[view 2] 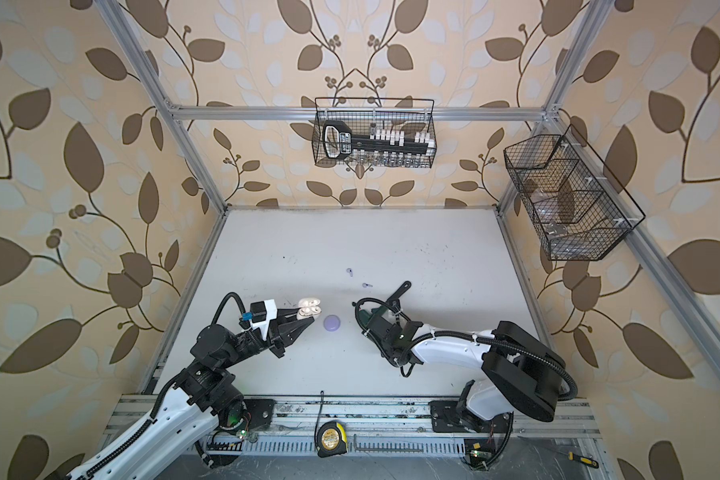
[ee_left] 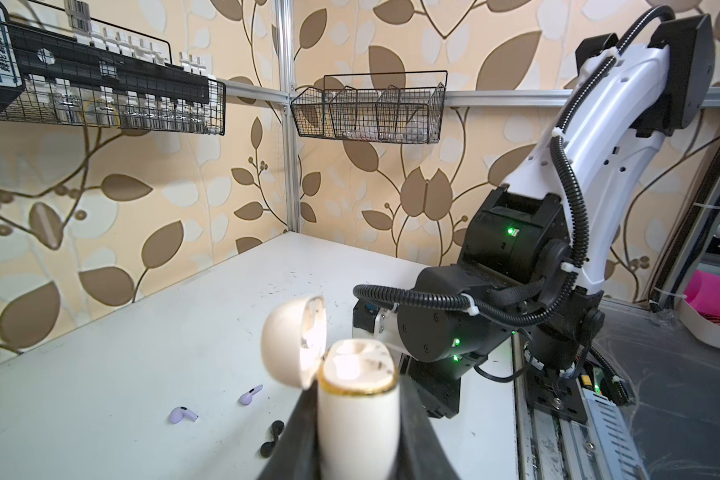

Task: Insert the wireless bluetooth earbuds into the charging case
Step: 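Lower the right gripper and close it on the nearer cream earbud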

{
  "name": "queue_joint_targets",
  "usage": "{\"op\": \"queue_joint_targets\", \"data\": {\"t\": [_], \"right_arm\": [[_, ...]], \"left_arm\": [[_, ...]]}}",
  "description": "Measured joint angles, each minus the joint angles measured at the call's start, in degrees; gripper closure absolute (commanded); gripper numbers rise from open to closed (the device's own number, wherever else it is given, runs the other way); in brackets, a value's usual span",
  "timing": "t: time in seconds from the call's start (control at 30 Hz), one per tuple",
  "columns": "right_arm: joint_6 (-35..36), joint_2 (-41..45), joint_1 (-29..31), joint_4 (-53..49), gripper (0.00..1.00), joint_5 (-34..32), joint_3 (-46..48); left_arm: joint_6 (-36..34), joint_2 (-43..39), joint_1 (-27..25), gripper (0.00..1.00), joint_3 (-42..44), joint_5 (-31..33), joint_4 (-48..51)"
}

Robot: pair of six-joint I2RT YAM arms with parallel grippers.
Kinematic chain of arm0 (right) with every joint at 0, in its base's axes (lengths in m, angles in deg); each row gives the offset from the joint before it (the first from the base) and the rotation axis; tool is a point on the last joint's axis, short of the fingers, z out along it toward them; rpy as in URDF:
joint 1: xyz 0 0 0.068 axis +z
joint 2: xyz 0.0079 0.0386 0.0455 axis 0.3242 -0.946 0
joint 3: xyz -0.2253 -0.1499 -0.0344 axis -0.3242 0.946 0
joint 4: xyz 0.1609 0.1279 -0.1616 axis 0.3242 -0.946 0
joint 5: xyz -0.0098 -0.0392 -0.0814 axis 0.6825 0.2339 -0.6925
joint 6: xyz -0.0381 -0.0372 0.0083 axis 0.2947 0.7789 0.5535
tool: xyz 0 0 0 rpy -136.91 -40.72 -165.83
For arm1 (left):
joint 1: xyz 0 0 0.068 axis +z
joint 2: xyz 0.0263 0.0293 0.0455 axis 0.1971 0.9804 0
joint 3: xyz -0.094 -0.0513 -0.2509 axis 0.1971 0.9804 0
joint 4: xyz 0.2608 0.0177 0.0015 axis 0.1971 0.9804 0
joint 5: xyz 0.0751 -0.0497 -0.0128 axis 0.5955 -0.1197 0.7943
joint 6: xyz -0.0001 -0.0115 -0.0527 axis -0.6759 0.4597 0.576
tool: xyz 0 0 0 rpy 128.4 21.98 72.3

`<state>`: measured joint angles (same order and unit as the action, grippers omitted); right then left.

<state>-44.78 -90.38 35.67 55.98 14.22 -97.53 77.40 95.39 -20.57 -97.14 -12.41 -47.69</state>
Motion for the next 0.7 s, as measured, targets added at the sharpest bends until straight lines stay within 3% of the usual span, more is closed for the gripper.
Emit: {"op": "queue_joint_targets", "data": {"t": [0.7], "right_arm": [[1.73, 2.19, -3.78, 9.38, 0.70, 5.81, 3.54]], "left_arm": [[0.00, 1.38, 0.00, 1.00, 0.00, -0.15, -0.02]]}}
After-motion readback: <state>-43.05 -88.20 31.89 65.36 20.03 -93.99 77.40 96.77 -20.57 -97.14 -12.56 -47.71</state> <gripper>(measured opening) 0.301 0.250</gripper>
